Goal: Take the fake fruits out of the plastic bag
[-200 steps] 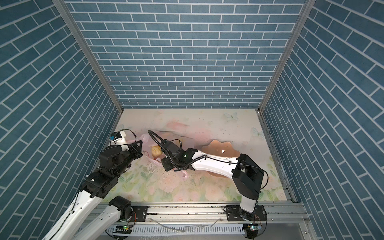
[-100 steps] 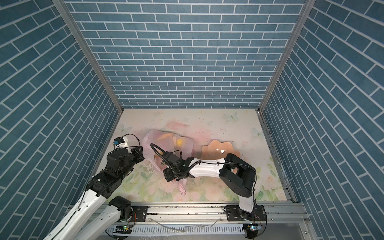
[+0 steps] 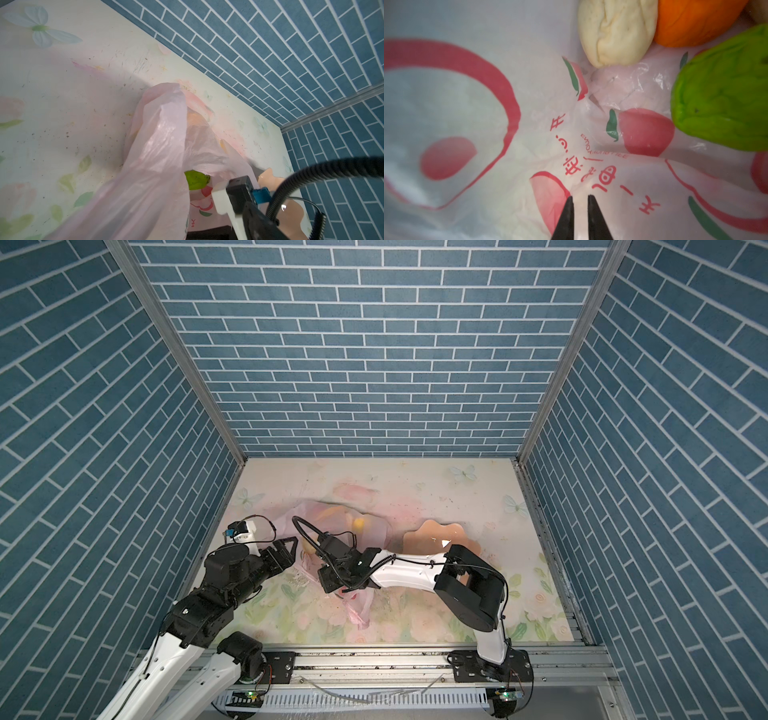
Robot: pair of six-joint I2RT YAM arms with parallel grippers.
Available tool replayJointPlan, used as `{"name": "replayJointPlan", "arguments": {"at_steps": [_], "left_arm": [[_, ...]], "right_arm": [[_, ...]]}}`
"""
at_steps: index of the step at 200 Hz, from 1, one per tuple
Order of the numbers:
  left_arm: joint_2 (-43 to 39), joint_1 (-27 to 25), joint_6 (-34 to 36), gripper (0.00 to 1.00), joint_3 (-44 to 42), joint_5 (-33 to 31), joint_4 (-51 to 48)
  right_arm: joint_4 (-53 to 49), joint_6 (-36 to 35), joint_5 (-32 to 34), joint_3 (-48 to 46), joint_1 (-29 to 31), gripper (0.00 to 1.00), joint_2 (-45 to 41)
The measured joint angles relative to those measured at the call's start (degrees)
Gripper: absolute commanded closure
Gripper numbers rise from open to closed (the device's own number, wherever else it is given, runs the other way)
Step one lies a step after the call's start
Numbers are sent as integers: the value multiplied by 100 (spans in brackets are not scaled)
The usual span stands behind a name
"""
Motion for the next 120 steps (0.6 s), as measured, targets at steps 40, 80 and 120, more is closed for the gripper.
{"name": "replayJointPlan", "arguments": {"at_steps": [40, 80, 120], "left_arm": [[-103, -4, 256, 5, 485, 487, -824], [-323, -4, 398, 4, 859, 929, -1502], [-811, -7, 313, 7, 675, 1333, -2020]], "right_arm": [[-50, -35, 37, 365, -160, 84, 15], [-68, -39, 79, 758, -315, 84, 219], [-72, -136, 326, 1231, -455, 85, 498]]}}
